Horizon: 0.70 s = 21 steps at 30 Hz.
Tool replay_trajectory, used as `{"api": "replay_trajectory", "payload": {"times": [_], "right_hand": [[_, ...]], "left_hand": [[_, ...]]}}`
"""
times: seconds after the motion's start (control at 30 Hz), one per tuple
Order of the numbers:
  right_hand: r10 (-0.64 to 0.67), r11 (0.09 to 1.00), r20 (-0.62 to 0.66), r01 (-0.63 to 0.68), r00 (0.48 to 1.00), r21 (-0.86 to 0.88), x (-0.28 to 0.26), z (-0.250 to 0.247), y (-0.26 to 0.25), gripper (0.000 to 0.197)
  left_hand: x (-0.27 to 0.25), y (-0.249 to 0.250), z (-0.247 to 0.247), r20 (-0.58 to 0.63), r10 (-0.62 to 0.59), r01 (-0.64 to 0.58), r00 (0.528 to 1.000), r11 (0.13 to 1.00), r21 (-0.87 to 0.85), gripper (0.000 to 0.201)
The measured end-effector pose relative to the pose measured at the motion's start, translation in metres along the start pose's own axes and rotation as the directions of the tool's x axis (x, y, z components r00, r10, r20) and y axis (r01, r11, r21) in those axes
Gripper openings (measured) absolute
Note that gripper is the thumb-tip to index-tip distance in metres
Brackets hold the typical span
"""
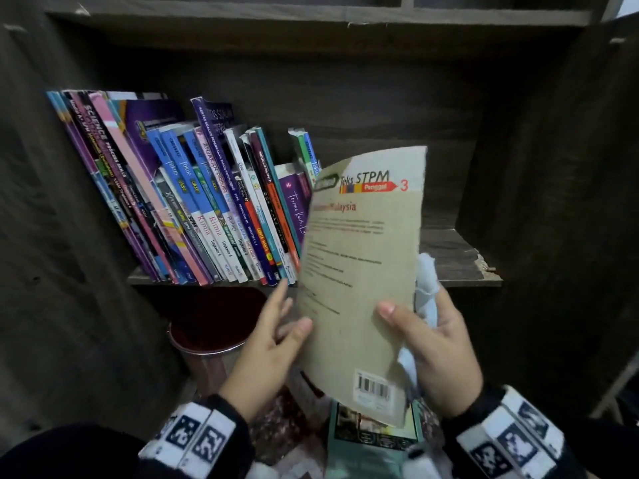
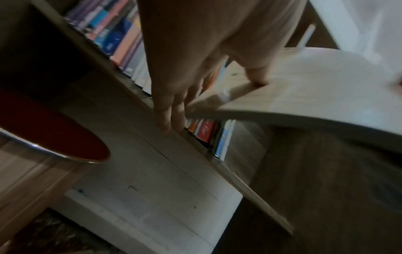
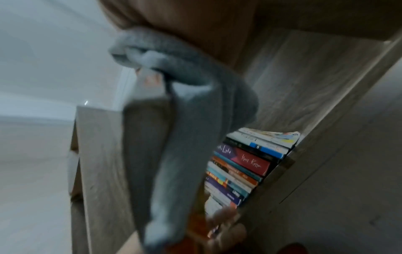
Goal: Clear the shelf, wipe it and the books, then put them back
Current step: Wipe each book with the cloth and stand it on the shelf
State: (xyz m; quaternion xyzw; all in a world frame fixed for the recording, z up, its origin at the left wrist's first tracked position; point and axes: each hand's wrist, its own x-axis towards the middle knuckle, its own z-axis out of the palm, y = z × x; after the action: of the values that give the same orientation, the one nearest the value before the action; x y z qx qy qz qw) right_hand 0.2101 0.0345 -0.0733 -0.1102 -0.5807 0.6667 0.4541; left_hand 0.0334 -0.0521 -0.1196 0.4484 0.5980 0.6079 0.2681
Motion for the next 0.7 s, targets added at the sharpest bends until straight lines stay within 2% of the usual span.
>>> {"api": "replay_trajectory", "payload": {"times": [0.07, 0.17, 0.2, 0.27, 0.3, 0.33, 0.4, 0.47, 0.53, 0.57, 0.63, 0.7], "right_hand": [[0.005, 0.996, 0.049, -0.009, 0.999, 0.084, 0.004, -0.009, -0.006, 0.042], [0.051, 0.99, 0.041, -0.056, 0.998, 0.131, 0.011, -0.025, -0.012, 0.048], [0.061, 0.992, 0.016, -0.062, 0.998, 0.107, 0.013, -0.031, -0.01, 0.049], [0.064, 0.998, -0.062, -0.064, 0.996, 0.006, 0.017, -0.039, -0.004, 0.049], [0.07, 0.995, -0.118, -0.077, 0.991, -0.057, 0.019, -0.042, 0.0, 0.049], [0.075, 0.989, -0.169, -0.095, 0.983, -0.114, 0.021, -0.043, 0.007, 0.053], [0.1, 0.971, -0.245, -0.148, 0.964, -0.186, 0.024, -0.043, 0.019, 0.064], [0.092, 0.943, -0.317, -0.185, 0.944, -0.278, 0.024, -0.041, 0.03, 0.064], [0.034, 0.856, -0.375, -0.22, 0.926, -0.467, 0.021, -0.033, 0.035, 0.06], [-0.019, 0.763, -0.358, -0.219, 0.933, -0.609, 0.017, -0.028, 0.037, 0.062], [-0.026, 0.552, -0.224, -0.173, 0.974, -0.815, 0.006, -0.019, 0.05, 0.07], [0.098, 0.442, 0.004, -0.04, 0.995, -0.896, -0.013, -0.006, 0.07, 0.066]], "left_hand": [[0.009, 0.0, -0.006, -0.031, -0.089, 0.086, 0.996, 0.992, -0.091, 0.068], [0.013, 0.005, -0.013, -0.061, -0.112, 0.083, 0.992, 0.932, -0.352, 0.043], [0.013, 0.005, -0.014, -0.05, -0.115, 0.082, 0.992, 0.895, -0.438, 0.047], [0.007, 0.007, -0.013, 0.052, -0.111, 0.121, 0.992, 0.831, -0.542, 0.069], [0.004, 0.007, -0.009, 0.101, -0.103, 0.141, 0.99, 0.833, -0.535, 0.071], [0.0, 0.007, -0.004, 0.119, -0.098, 0.144, 0.988, 0.864, -0.482, 0.066], [-0.004, 0.006, 0.007, 0.041, -0.088, 0.096, 0.995, 0.933, -0.347, 0.047], [-0.003, 0.002, 0.011, -0.076, -0.062, 0.034, 0.995, 0.946, -0.322, 0.039], [-0.001, 0.004, 0.009, -0.136, -0.029, -0.023, 0.99, 0.93, -0.366, 0.038], [-0.001, 0.007, 0.009, -0.164, -0.011, -0.052, 0.986, 0.925, -0.377, 0.038], [0.0, 0.01, 0.01, -0.221, 0.019, -0.102, 0.975, 0.923, -0.37, 0.037], [0.001, 0.012, 0.011, -0.264, 0.036, -0.133, 0.964, 0.923, -0.36, 0.035]]}}
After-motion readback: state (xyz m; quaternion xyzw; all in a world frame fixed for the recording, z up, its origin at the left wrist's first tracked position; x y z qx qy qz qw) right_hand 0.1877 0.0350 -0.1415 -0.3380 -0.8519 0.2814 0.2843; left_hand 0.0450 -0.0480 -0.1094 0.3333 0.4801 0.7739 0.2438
